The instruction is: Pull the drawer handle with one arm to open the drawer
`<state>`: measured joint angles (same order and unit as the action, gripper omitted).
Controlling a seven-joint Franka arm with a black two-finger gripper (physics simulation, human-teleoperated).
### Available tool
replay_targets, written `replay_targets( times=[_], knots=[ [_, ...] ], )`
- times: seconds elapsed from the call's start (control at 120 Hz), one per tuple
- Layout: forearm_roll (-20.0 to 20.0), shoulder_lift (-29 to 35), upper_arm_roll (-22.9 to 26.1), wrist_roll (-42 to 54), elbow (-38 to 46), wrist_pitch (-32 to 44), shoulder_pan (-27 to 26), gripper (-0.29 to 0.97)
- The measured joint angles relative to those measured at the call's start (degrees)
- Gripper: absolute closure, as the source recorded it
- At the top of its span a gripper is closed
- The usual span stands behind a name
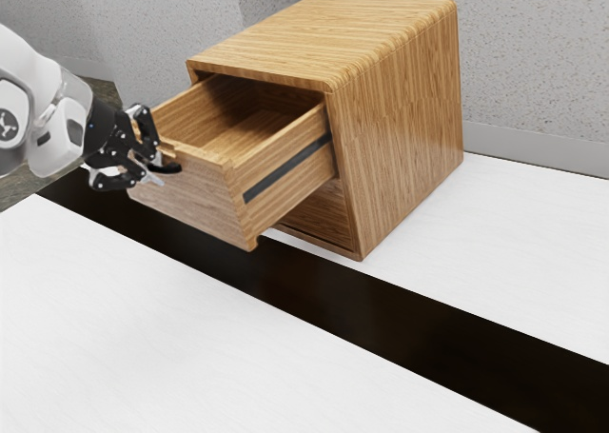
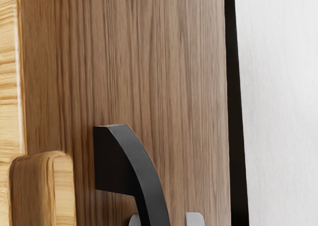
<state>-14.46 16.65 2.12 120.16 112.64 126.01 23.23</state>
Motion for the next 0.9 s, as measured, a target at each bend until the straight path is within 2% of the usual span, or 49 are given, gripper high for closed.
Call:
replay_targets(
  times=[0.325, 0.5, 0.667, 0.733, 0.783, 0.833, 0.9],
  knots=[
    [0.09, 2.40, -1.88, -0.54, 2.24, 0.03, -0.43, 0.77],
    [0.60, 2.96, -1.85, -1.24, 2.03, -1.43, -0.29, 0.57],
    [0.74, 5.83, -1.87, -1.83, 1.32, -4.06, -0.38, 0.47],
    [0.83, 8.17, -1.79, -2.36, -2.94, -7.88, -1.06, 0.44],
    [2.06, 9.32, -1.48, -3.82, -11.32, -13.54, -2.59, 0.42],
    [7.79, 7.74, 0.36, -7.66, -22.75, -21.06, -7.83, 0.34],
    [13.80, 1.52, 1.38, -16.54, -37.02, -31.37, -13.45, 0.25]
  ],
)
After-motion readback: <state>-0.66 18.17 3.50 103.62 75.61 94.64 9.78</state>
